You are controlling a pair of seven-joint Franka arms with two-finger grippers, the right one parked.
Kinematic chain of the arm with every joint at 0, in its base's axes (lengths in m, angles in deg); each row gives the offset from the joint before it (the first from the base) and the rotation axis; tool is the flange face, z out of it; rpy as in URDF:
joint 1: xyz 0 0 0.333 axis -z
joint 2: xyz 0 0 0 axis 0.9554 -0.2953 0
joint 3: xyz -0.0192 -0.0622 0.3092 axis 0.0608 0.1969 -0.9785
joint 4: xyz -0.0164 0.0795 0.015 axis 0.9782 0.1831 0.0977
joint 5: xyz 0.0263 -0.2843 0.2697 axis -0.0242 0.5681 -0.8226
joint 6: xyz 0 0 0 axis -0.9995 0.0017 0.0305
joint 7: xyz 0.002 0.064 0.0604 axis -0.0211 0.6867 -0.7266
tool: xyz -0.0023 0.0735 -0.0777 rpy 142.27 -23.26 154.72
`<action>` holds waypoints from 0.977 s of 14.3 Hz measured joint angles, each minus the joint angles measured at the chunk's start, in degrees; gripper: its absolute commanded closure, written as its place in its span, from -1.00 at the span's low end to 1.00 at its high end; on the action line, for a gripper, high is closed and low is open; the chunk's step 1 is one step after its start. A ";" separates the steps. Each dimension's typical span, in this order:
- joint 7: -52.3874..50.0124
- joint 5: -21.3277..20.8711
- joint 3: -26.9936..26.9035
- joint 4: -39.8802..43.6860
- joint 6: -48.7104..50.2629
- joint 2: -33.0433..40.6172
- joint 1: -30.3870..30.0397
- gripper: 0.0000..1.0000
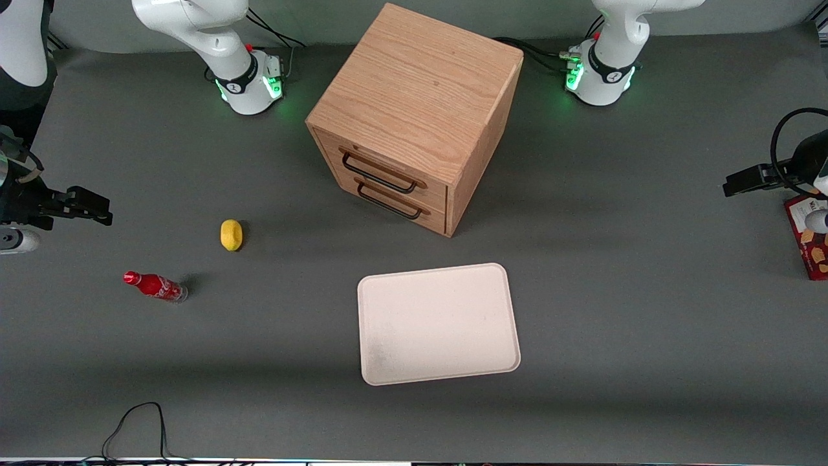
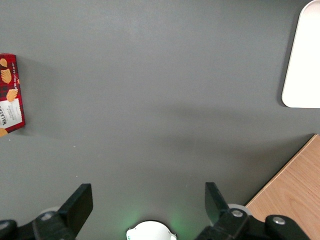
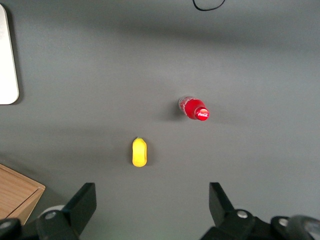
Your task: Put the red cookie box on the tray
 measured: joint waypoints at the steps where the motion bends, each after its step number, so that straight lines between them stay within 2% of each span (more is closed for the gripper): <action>1: 0.03 0.00 0.00 0.02 0.02 0.00 0.00 -1.00; 10: -0.01 -1.43 -0.74 0.11 0.96 0.00 -1.18 -1.00; 14: 8.77 -2.01 -1.31 0.21 0.97 -0.11 -11.54 -1.00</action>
